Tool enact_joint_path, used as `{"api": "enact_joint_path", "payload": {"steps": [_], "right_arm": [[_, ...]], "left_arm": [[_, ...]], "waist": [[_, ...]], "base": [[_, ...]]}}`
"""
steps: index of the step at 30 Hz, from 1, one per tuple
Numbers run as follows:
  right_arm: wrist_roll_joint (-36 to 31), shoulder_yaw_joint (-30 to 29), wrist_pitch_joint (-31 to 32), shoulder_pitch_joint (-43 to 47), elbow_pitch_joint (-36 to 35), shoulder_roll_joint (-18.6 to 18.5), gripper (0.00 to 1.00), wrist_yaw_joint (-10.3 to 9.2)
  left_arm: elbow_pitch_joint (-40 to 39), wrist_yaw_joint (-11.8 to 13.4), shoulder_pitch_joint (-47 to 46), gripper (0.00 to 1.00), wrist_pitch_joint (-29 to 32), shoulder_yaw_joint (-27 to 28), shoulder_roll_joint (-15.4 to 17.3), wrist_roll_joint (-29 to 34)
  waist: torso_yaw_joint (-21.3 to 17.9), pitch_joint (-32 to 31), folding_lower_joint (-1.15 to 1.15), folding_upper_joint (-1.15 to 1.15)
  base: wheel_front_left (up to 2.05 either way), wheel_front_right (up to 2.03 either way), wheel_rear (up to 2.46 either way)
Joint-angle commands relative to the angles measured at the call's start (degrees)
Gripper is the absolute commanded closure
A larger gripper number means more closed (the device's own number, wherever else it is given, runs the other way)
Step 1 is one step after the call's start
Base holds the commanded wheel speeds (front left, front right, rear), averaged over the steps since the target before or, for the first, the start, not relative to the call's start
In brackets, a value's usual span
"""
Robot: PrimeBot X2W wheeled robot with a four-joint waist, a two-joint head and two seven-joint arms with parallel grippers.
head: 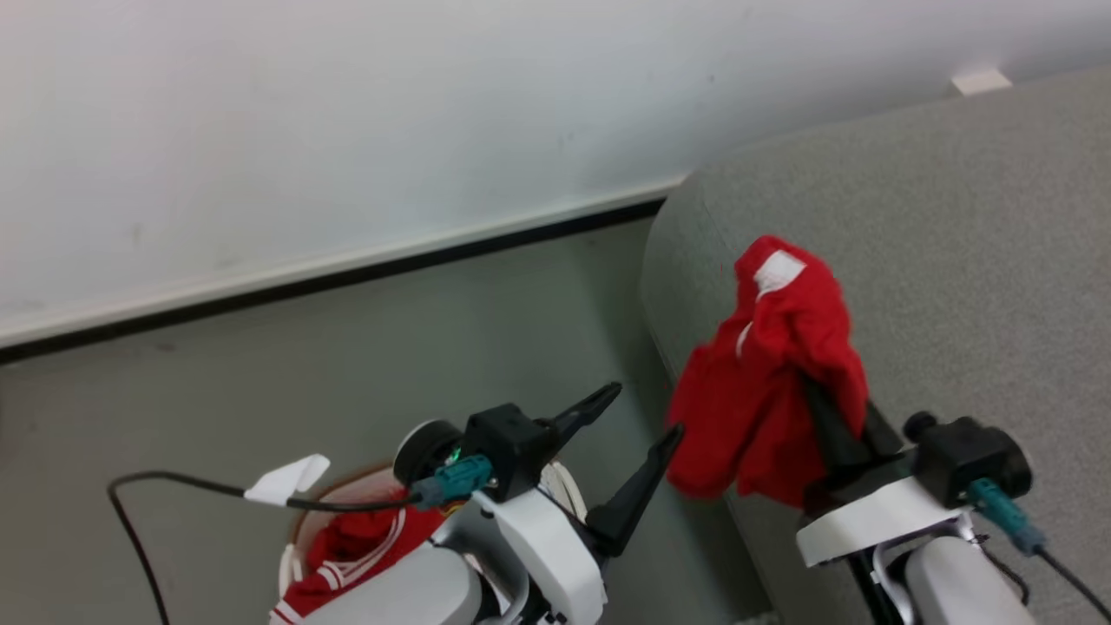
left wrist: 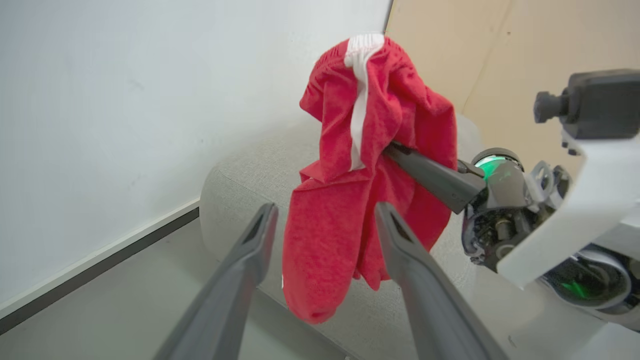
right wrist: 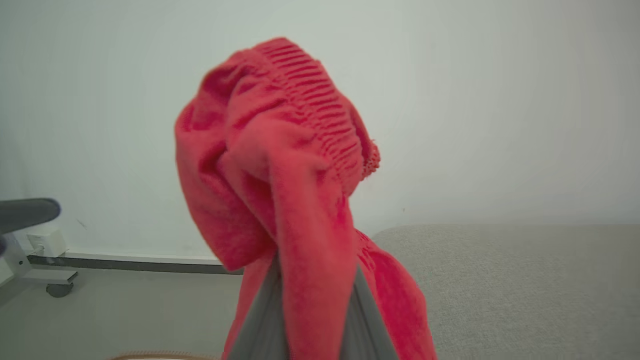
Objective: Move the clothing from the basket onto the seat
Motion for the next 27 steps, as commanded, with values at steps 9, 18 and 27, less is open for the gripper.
{"api": "enact_joint_path", "payload": {"steps": [9,18,27], "right_arm": [[-1.34,-13.61,0.00,-7.30,-1.99,-0.10,1.00,-0.12],[-7.70,-30.87,0.61,-26.15,2.60,-2.10,1.00,-0.12],[-16.44,-49.69,1.40,-37.78,10.54,-5.06,0.80,-0.12]], "left_arm": [[-3.52,-2.30,-6.46,0.00,-0.61,-1.89,1.97,6.46],[-6.64,-5.67,-12.52,0.00,-2.71,-1.09,5.73,10.10],[-6.06,-6.23,-14.04,0.00,-5.42,0.27,6.96,10.32]], "waist": [[1.52,16.34,0.00,0.00],[5.87,31.80,0.00,0.00],[9.25,37.44,0.00,0.00]], "base": [[0.00,0.00,0.00],[0.00,0.00,0.00],[0.00,0.00,0.00]]}}
